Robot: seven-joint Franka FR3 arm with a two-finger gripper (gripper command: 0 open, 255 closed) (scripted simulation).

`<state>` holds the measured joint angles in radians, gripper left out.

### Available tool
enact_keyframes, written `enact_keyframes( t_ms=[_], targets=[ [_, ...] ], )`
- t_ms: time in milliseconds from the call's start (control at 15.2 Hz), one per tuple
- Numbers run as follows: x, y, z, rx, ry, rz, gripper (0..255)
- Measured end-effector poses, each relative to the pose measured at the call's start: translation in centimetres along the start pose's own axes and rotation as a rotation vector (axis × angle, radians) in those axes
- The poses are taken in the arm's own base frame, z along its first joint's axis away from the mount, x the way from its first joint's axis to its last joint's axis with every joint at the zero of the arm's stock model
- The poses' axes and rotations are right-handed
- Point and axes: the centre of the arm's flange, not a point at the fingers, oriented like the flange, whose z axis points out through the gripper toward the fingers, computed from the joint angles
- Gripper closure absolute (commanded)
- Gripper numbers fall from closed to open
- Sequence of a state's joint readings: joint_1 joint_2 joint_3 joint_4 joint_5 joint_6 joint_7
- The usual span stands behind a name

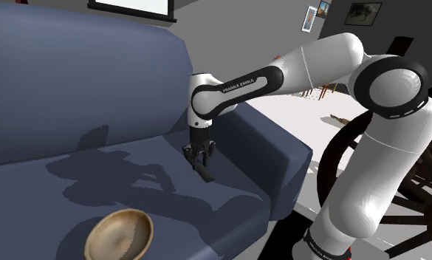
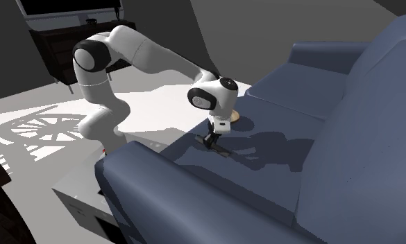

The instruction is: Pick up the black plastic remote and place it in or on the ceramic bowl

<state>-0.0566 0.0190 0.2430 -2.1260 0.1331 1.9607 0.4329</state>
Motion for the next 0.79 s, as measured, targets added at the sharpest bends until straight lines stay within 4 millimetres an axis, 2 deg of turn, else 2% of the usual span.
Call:
enact_keyframes(
  t_ms=[528,792],
  targets=[
    [-1.0,-0.1,-4.0,0.000,0.000,0.000,255],
    [-2.2,-3.6,-4.0,0.000,0.000,-0.001,255]
  ],
)
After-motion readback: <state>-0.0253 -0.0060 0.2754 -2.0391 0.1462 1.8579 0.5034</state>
